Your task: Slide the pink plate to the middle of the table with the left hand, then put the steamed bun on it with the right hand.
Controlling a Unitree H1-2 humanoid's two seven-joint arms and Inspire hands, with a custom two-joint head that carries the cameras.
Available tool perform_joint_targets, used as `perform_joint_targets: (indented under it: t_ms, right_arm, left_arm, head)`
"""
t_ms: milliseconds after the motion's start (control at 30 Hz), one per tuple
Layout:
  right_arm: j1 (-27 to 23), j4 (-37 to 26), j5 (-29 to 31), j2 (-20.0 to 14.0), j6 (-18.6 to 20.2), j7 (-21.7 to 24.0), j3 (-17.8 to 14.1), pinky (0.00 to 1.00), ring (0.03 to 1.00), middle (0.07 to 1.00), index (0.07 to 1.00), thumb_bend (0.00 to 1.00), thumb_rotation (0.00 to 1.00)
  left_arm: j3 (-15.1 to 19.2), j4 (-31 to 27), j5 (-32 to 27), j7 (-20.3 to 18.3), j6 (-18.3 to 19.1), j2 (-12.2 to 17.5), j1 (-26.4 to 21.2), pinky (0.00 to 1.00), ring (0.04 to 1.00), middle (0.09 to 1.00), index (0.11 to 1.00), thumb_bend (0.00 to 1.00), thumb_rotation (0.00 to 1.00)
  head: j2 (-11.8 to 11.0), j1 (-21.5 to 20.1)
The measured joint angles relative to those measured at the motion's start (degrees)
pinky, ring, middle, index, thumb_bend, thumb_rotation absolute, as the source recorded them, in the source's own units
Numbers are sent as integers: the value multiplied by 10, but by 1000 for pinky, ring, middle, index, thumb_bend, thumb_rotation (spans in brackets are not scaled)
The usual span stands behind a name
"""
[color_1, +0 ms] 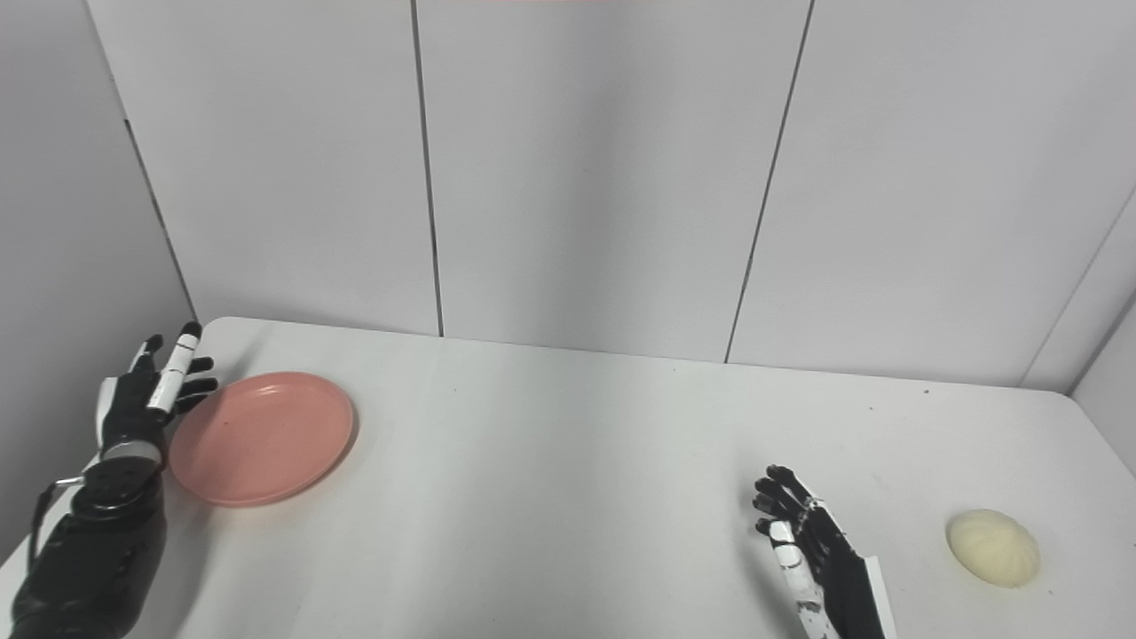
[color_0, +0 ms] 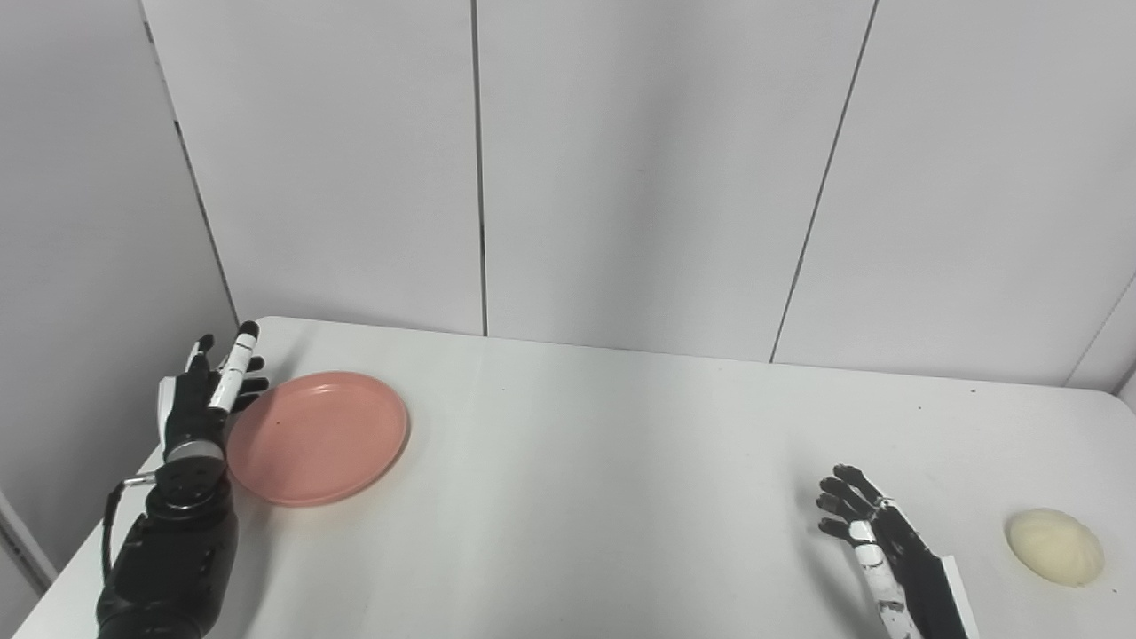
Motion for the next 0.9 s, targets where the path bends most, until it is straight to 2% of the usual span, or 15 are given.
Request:
perform_joint_targets:
  t_ms: [200, 400, 700, 900]
  right_arm:
    - [1, -1, -5, -1, 0, 0, 1, 747, 781, 793, 804, 370, 837]
    - [2, -4, -17, 0, 2, -2, 4, 732, 779, 790, 798, 358, 823]
    - [3, -6, -24, 0, 3, -3, 7, 734, 775, 785, 789, 361, 847]
    - [3, -6, -36, 1, 3, -3, 11, 731, 776, 786, 784, 369, 857]
  left_arm:
    - [0, 0, -13, -31, -11, -2, 2, 699, 699, 732, 959, 742, 741]
    - [-5, 18, -17, -56, -72, -11, 10, 722, 710, 735, 950, 771, 702]
    - [-21, 33, -16, -71, -136, -33, 12, 702, 694, 707, 930, 748, 669]
    - [-39, 18, -16, -90, -142, -56, 14, 715, 695, 707, 917, 742, 666]
  head:
    - [-1, -4]
    - [0, -5]
    - [1, -9]
    - [-1, -10]
